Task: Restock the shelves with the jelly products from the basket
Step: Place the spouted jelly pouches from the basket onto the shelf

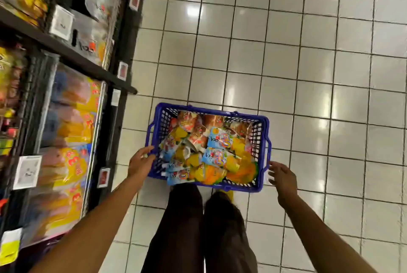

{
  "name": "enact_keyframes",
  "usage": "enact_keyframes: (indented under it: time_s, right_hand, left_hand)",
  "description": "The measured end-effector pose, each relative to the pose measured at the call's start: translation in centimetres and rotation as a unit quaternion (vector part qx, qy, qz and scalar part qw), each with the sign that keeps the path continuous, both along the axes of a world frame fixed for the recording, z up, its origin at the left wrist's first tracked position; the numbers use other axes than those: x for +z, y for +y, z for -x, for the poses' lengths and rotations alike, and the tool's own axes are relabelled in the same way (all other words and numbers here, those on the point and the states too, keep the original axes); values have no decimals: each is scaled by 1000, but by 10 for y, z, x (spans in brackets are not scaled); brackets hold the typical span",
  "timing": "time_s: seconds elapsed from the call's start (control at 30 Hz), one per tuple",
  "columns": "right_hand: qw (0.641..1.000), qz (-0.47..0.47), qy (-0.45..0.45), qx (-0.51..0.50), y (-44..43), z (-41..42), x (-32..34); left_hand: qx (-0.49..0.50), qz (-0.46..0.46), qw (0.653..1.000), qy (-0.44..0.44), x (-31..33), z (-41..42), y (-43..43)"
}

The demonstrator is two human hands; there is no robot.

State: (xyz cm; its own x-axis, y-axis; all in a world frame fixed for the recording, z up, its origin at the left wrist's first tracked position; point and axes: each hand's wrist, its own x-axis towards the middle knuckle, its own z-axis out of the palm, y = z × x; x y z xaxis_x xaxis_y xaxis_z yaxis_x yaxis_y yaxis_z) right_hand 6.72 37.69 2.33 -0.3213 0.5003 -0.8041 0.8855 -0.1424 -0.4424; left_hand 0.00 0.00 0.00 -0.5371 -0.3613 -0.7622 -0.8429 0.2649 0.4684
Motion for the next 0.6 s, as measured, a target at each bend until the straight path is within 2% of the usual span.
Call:
enact_keyframes:
  time_s: [0.1, 0.17, 0.27, 0.47, 0.6]
  right_hand:
    - [995, -86, -11, 49, 0, 23, -74]
    - [991, -121, -28, 43, -3, 34, -116]
    - [984, -174, -33, 0, -2, 38, -158]
    - [978, -196, -66, 16, 0, 30, -199]
    - [979, -185, -81, -40, 2, 37, -205]
  left_hand:
    - [-15, 49, 999, 0, -70, 23, -1]
    - [3, 80, 997, 10, -112, 35, -2]
    - [-7, 192, 981, 23, -153, 41, -11]
    - [-39, 184, 982, 26, -198, 35, -27]
    - [-24, 195, 980, 7, -204, 43, -26]
